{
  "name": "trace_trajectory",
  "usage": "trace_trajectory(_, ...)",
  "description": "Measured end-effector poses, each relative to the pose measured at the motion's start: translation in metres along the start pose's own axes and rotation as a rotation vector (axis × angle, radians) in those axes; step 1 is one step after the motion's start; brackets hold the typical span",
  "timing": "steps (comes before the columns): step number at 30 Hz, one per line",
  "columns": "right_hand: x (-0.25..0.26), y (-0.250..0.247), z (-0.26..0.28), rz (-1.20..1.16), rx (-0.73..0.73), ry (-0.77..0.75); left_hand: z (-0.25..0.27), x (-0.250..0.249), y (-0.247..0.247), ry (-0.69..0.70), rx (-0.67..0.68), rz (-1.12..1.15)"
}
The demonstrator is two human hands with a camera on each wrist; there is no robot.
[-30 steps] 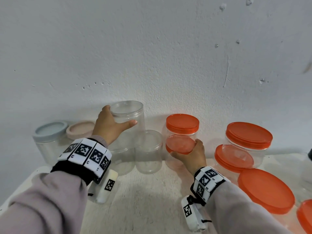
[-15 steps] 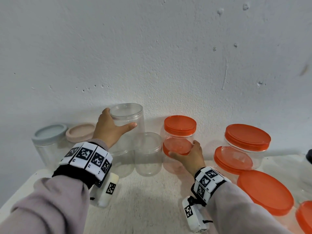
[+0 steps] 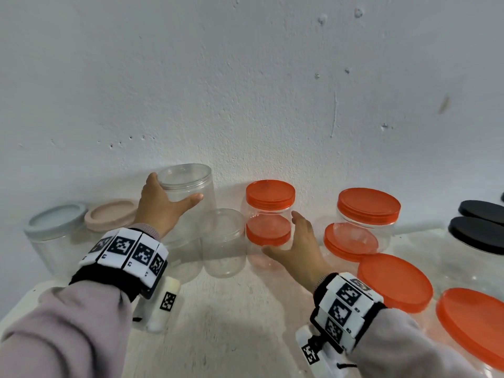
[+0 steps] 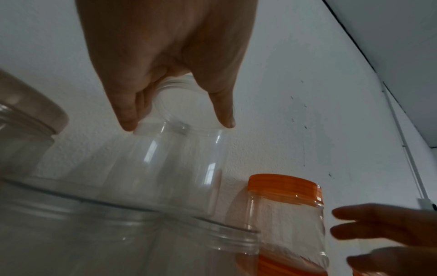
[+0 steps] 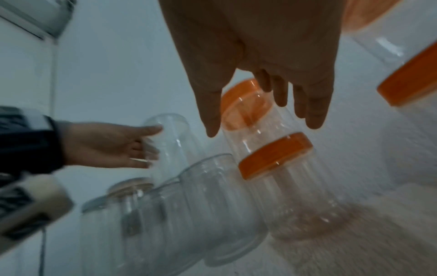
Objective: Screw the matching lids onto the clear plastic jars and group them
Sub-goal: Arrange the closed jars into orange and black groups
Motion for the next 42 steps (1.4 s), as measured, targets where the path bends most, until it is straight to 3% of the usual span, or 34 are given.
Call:
trace_trajectory(8, -0.022, -0.082, 0.070, 0.038, -0.141, -0.158, 0.016, -0.001, 0.007, 0.073, -0.068, -0.029)
trace_trajectory(13, -0.060, -0.129, 0.089, 0.136, -0.159, -0.127, 0.058, -0.021, 0.031, 0.363, -0.135, -0.068)
trace_trajectory(17, -0.089, -0.158, 0.099, 0.233, -0.109, -0.078, 0.098, -0.040, 0.071, 0.482, -0.039, -0.093)
trace_trajectory(21, -0.113, -0.177, 0.105, 0.385, 0.020, -0.004, 0.128, -0.055, 0.123, 0.431, 0.196, 0.007)
trace_trajectory(24, -0.128, -0.186, 0.110, 0.454, 0.117, 0.001, 0.146, -0.063, 0.164, 0.253, 0.429, 0.090)
trace_trajectory(26, -0.136, -0.190, 0.113, 0.494, 0.179, -0.013, 0.151, -0.065, 0.190, 0.146, 0.509, 0.097)
trace_trajectory(34, -0.158, -0.200, 0.113, 0.633, 0.317, -0.036, 0.144, -0.080, 0.254, -0.110, 0.498, 0.195)
trace_trajectory(42, -0.171, -0.197, 0.108, 0.578, 0.350, -0.007, 0.130, -0.079, 0.264, 0.002, 0.453, 0.284)
Point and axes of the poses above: each hand's wrist, its own z-axis away from the middle knuckle, its own y-axis out of the palm, x = y × z, the point moved 1 cm from there along -z, towards the middle knuckle, and after that the axes turned 12 degrees about z, right-handed, at the moved point
